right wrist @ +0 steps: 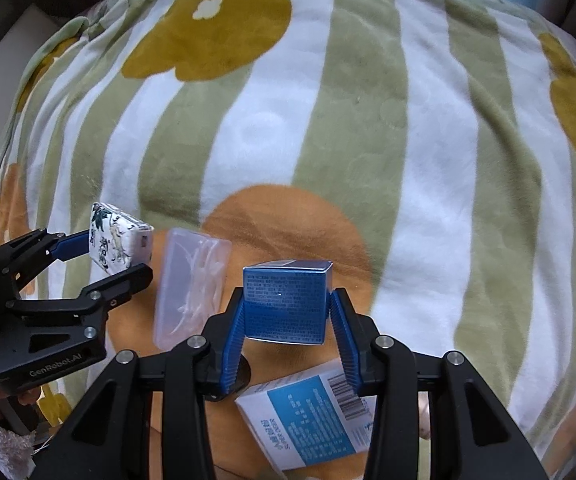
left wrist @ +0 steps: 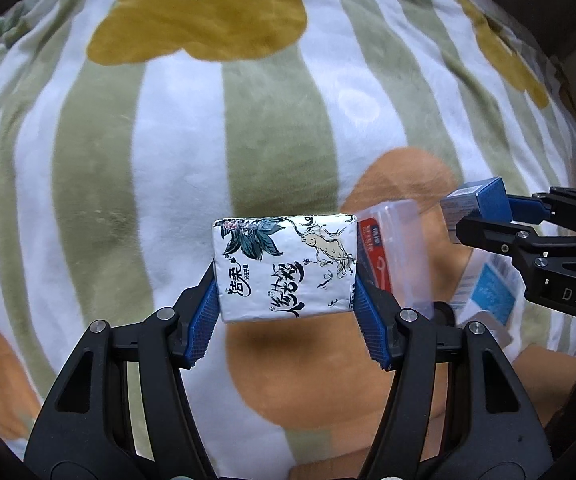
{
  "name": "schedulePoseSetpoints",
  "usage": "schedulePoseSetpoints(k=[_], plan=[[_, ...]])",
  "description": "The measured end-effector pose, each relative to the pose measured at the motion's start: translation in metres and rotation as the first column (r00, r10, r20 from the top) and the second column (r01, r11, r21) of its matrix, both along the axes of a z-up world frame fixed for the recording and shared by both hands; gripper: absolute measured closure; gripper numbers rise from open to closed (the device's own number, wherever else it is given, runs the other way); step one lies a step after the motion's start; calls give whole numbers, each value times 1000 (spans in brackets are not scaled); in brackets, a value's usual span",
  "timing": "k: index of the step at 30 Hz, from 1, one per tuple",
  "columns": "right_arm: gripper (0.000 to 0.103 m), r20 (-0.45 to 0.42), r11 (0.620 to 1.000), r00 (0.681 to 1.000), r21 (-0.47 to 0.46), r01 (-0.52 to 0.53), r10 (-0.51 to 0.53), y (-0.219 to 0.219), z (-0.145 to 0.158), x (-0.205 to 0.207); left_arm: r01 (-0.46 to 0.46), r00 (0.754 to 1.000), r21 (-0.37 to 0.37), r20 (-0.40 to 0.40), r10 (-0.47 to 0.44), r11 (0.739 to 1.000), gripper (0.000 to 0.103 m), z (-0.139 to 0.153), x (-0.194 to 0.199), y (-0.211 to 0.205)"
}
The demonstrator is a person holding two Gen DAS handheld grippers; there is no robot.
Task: Organize objects
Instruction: 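Lift the tissue pack and blue cube box and carry them over the box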
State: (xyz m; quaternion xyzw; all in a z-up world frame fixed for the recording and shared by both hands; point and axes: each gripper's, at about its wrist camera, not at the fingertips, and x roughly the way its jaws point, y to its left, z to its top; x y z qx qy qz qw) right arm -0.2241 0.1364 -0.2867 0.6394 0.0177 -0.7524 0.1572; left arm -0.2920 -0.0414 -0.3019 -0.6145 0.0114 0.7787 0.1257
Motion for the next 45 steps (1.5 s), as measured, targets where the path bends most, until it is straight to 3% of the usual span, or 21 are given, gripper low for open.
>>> schedulePoseSetpoints(k=[6, 9, 15, 29, 45], plan=[[65, -30, 1000, 999, -4, 15, -15, 24, 34, -19, -2, 999, 8, -43, 3, 1000, 44, 33, 14, -2], [65, -45, 1000, 999, -8, 19, -19, -5, 49, -46, 2, 998, -7, -63, -3, 1000, 44, 48, 18, 9], [65, -82, 1000, 997, -10, 6, -7, -26, 73, -34, 27, 994, -36, -103, -30, 999, 44, 87, 47, 15], [65, -146, 999, 988, -14, 37, -39, 3, 128, 40, 22, 990, 5, -141, -21, 1000, 44, 137, 125, 23], [65, -143, 997, 987, -11, 76, -76, 30, 144, 135, 3, 989, 17, -150, -1, 1000, 44, 157, 222, 32]])
